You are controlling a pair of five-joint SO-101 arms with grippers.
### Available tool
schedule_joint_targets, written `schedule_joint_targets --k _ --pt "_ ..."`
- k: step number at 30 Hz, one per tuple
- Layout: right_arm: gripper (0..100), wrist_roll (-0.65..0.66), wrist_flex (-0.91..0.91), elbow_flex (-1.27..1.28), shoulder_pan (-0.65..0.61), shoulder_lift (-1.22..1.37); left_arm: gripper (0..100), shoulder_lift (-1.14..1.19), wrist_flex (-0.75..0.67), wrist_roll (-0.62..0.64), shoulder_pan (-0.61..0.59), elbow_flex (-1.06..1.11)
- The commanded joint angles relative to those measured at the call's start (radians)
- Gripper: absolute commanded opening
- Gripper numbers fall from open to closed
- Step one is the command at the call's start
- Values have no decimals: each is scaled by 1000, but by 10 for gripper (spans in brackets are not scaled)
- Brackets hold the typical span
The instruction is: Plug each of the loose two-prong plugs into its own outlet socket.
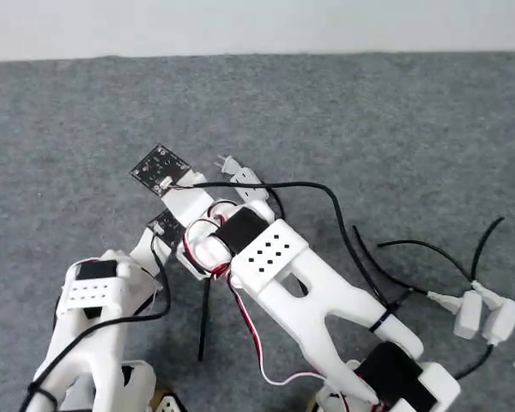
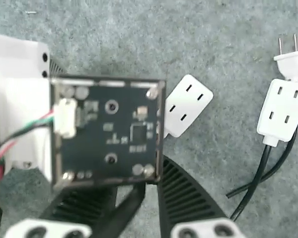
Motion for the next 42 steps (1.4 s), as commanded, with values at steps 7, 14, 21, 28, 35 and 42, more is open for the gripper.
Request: schedule_joint_targets --k 7,14,21,28,35,42 --pt "8 -66 -252 87 120 -39 13 -137 -210 276 -78 51" --pt "8 -28 -440 172 147 -38 15 -192 -250 331 -126 73" --pt "8 -32 -578 249 145 -36 15 -192 -250 331 -126 73" --pt "8 -28 -657 244 148 85 15 -192 -252 331 -126 73" --pt "8 -26 -653 212 176 124 15 -192 -252 330 -126 73" --pt "8 11 -657 212 180 160 15 -192 -252 330 -126 73"
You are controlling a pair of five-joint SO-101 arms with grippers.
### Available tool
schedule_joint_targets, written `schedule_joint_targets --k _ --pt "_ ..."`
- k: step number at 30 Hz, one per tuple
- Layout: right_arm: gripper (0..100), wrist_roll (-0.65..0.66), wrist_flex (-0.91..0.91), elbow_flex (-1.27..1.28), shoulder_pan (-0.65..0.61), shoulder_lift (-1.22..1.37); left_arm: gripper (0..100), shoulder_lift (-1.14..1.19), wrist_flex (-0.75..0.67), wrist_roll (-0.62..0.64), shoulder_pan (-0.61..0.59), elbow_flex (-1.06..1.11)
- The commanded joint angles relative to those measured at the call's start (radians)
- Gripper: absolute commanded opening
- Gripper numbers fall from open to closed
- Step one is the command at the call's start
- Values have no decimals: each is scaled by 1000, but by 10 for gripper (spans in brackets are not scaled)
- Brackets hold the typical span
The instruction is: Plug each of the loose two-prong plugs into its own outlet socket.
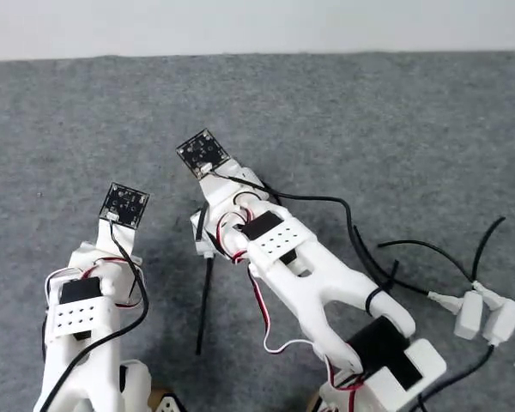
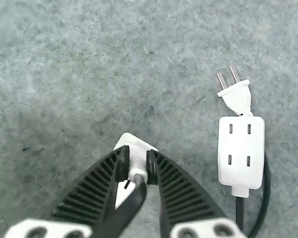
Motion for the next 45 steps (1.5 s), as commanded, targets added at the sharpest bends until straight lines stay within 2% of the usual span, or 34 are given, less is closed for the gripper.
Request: schedule_joint_targets --k 1,8,14,22,24,26,29,32,40,45 --pt "8 25 -15 -49 8 4 15 -20 -31 11 -5 -8" --pt "8 31 -5 -81 4 51 15 -20 -29 11 -6 -7" --pt "8 123 131 -255 -33 234 15 -28 -31 8 -6 4" --pt "13 147 286 -391 -35 323 15 -28 -31 8 -6 4" --pt "54 141 318 -410 -48 325 15 -28 -31 8 -6 4" --pt "141 118 363 -420 -81 325 15 -28 -31 8 -6 4" --pt "266 0 414 -423 -150 312 15 -28 -31 6 -6 4" --pt "302 -71 418 -423 -165 297 15 -28 -31 6 -6 5" --pt "262 -74 398 -431 -150 343 15 -28 -31 6 -6 5" --pt "43 -72 449 -505 -133 395 15 -28 -31 6 -6 5"
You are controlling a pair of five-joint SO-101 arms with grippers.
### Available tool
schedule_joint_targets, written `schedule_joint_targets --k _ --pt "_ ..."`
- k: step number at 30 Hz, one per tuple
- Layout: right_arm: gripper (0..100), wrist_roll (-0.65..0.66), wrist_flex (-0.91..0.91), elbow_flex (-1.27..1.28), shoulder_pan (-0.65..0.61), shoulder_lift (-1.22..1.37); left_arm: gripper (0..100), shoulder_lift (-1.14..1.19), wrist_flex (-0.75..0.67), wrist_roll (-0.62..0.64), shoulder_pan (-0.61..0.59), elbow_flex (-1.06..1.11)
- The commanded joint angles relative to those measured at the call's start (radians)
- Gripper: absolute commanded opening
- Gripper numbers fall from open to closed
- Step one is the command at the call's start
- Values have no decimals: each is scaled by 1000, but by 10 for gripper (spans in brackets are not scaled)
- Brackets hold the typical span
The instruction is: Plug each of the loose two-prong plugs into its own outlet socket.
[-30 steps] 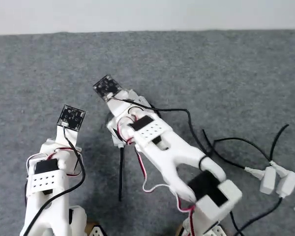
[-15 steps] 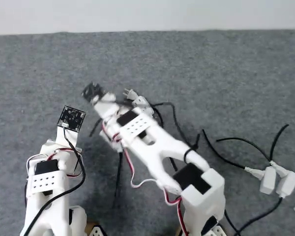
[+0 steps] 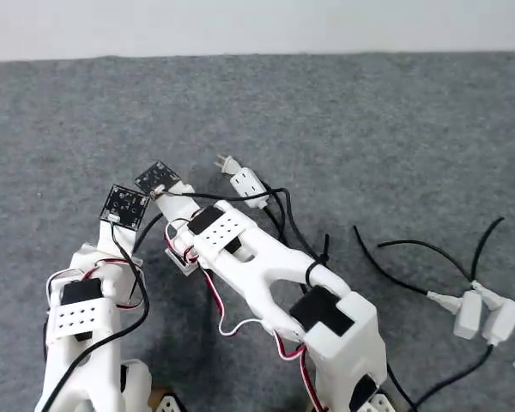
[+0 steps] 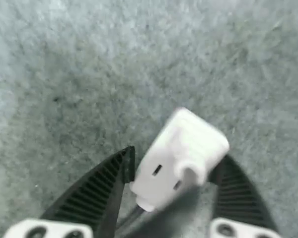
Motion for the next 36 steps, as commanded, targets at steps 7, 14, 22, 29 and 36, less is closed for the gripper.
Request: schedule_joint_targets --k 7,14,22,29,36 --pt "8 -12 170 -176 96 4 15 -18 -32 6 -6 -8" --pt "8 68 526 -180 130 -337 15 -11 -66 14 -5 -8" --pt "8 226 782 -123 400 -636 15 -9 -101 97 -5 -5" --pt "9 400 573 210 809 -769 15 -9 -103 97 -6 -5" --pt "9 635 272 410 1222 -780 15 -9 -103 94 -32 -7"
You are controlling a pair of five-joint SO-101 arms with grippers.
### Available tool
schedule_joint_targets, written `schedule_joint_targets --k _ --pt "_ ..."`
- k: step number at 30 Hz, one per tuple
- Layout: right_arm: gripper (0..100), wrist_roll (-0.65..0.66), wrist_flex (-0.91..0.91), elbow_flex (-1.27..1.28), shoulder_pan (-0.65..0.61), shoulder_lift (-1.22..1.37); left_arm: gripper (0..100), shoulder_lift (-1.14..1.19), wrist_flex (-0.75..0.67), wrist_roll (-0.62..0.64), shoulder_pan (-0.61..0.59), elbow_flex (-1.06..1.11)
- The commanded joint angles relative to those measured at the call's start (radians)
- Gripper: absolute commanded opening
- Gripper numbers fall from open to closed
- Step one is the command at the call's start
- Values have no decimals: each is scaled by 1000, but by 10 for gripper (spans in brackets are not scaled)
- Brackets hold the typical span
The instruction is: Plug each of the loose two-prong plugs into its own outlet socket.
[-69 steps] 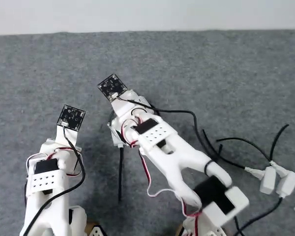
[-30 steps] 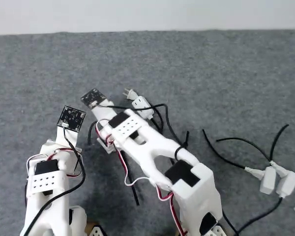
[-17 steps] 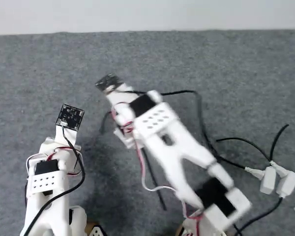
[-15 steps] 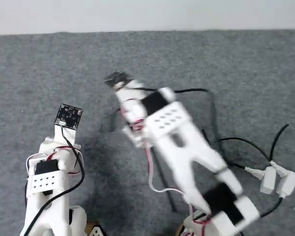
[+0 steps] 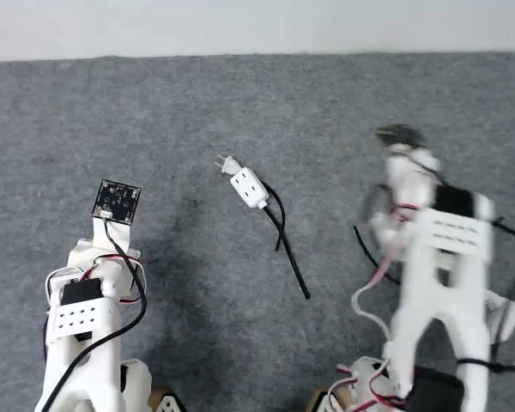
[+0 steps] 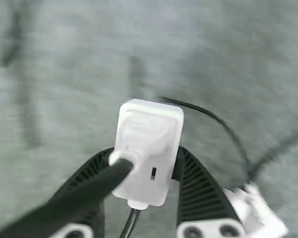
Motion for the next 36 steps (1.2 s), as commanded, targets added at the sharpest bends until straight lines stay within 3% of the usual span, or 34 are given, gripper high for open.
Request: schedule_joint_targets --k 1,5,12,18,21,24,28,32,36 --pt "9 126 -143 40 153 -15 15 -9 -29 8 -32 -8" --pt "21 150 -154 11 199 107 15 -11 -29 8 -35 -10" --pt "239 81 96 -209 229 275 15 -14 -25 9 -38 -5" --pt "132 14 332 -439 197 288 15 -15 -25 8 -38 -5" --pt "156 -26 472 -563 147 288 15 -14 -25 6 -38 -5" --pt "165 -133 518 -626 8 286 15 -14 -25 6 -38 -5" --pt "81 -270 447 -626 -269 297 15 -14 -25 6 -40 -5" --pt "46 -304 308 -606 -521 298 15 -14 -25 6 -40 -5" --pt "106 -302 105 -549 -674 317 15 -12 -28 9 -40 -5"
